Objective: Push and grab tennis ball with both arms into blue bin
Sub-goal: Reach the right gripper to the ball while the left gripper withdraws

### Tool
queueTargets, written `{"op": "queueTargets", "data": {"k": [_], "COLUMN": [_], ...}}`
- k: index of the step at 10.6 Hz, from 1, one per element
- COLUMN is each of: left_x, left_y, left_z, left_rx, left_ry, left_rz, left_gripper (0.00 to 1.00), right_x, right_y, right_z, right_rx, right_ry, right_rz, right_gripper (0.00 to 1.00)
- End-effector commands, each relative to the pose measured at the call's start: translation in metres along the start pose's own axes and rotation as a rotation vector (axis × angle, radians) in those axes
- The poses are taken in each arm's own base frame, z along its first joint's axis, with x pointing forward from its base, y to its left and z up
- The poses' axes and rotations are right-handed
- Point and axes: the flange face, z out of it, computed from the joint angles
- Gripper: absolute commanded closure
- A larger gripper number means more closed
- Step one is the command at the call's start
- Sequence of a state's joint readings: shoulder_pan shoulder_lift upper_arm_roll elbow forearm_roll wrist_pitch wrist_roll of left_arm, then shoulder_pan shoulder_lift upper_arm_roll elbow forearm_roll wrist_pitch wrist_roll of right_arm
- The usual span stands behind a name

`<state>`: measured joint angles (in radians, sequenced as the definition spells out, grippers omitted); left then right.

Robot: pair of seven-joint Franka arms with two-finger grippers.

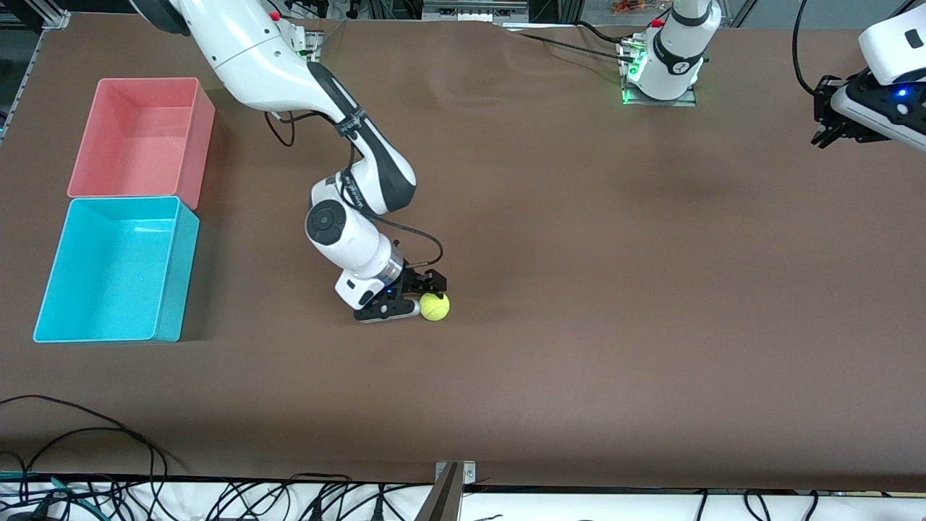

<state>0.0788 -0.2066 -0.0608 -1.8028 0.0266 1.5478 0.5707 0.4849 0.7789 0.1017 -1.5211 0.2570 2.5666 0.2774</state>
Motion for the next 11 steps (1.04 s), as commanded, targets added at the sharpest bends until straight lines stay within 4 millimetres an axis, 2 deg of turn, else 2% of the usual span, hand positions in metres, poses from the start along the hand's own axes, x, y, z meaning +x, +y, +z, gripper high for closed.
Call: {"op": "queueTargets", "data": {"k": [1, 3, 5, 8, 9, 10, 11], "left_x": [0.003, 0.005, 0.006, 0.008, 0.008, 0.007, 0.008], "left_y": [0.012, 0.017, 0.020, 0.022, 0.022, 0.021, 0.022], "left_z": [-0.017, -0.017, -0.017, -0.016, -0.016, -0.016, -0.016], "left_rx": [-0.004, -0.057, -0.062, -0.086, -0.086, -0.086, -0.081], "left_ry": [-0.022, -0.010, -0.016, -0.011, -0.011, -0.011, -0.012], "left_rz": [-0.260, -0.383, -0.473, -0.502, -0.502, -0.502, -0.493], "left_gripper": [0.87, 0.80, 0.65, 0.62, 0.57, 0.51, 0.01], "right_x": [0.002, 0.005, 0.006, 0.000, 0.002, 0.001, 0.001], "right_y": [-0.030, -0.025, -0.020, -0.014, -0.011, -0.011, -0.012], "right_z": [0.013, 0.025, 0.028, 0.044, 0.044, 0.044, 0.044], "right_rx": [0.026, 0.023, -0.018, -0.051, -0.060, -0.061, -0.068], "right_ry": [0.020, 0.034, 0.044, 0.031, 0.034, 0.033, 0.034], "right_rz": [-0.011, -0.017, -0.071, -0.096, -0.100, -0.101, -0.113], "right_gripper": [0.00, 0.00, 0.00, 0.00, 0.00, 0.10, 0.29]}}
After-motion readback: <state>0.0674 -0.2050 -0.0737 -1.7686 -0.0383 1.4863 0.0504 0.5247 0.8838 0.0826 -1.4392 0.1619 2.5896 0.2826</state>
